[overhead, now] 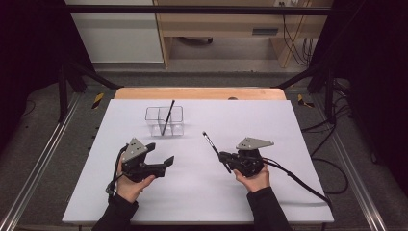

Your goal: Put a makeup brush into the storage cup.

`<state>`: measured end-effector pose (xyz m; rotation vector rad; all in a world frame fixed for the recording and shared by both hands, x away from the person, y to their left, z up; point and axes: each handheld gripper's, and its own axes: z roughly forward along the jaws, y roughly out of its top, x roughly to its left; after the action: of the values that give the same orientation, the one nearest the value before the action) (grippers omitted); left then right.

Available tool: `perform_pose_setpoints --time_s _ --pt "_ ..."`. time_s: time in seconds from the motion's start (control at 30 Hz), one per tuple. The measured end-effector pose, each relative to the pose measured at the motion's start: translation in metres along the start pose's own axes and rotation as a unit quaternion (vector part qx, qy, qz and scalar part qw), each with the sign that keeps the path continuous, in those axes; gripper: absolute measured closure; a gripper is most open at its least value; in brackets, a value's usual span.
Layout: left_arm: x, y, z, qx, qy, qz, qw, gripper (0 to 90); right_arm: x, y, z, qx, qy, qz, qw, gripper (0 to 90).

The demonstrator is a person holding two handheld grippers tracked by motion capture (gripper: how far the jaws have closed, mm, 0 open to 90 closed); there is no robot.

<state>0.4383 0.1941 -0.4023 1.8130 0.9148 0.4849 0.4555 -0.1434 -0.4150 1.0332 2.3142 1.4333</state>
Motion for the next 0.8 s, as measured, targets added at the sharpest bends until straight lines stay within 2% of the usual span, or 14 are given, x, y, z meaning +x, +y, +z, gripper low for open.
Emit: perform_pose_setpoints --time_s 0.23,0.8 --pt "-0.008 0.011 0.006 -0.01 -0.013 0.001 0.9999 14.7 0.001 0.001 -0.003 -0.013 0.004 0.0 0.9999 84.4" --pt "-0.016 0.026 0.021 -0.032 -0.032 -0.015 0.9989 14.8 0.003 0.001 -0.005 -0.026 0.009 -0.002 0.9996 84.4"
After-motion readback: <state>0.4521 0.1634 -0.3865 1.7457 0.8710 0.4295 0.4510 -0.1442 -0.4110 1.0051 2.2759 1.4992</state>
